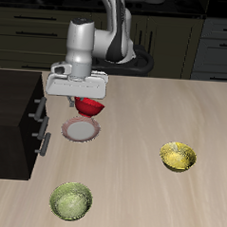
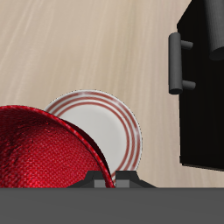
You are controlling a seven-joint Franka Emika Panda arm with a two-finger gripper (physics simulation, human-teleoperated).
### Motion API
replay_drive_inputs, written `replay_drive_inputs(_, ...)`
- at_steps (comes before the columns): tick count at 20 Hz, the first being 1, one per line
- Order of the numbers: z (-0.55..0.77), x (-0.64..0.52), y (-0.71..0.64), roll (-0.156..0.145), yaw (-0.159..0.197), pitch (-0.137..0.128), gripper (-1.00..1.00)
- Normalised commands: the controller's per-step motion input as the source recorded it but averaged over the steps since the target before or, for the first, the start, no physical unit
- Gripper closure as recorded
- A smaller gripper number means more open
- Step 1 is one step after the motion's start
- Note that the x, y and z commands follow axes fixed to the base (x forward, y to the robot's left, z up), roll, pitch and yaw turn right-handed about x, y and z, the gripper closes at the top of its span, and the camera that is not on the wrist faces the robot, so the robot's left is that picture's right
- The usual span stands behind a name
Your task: Place the red bowl on the plate
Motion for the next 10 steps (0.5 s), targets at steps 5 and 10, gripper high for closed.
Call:
replay_drive_inputs(5, -0.05, 0.03, 0.03, -0.005, 0.012, 0.009, 1.00)
replay_drive_inputs(10, -0.06, 0.05, 0.02, -0.005, 0.006, 0.009, 1.00)
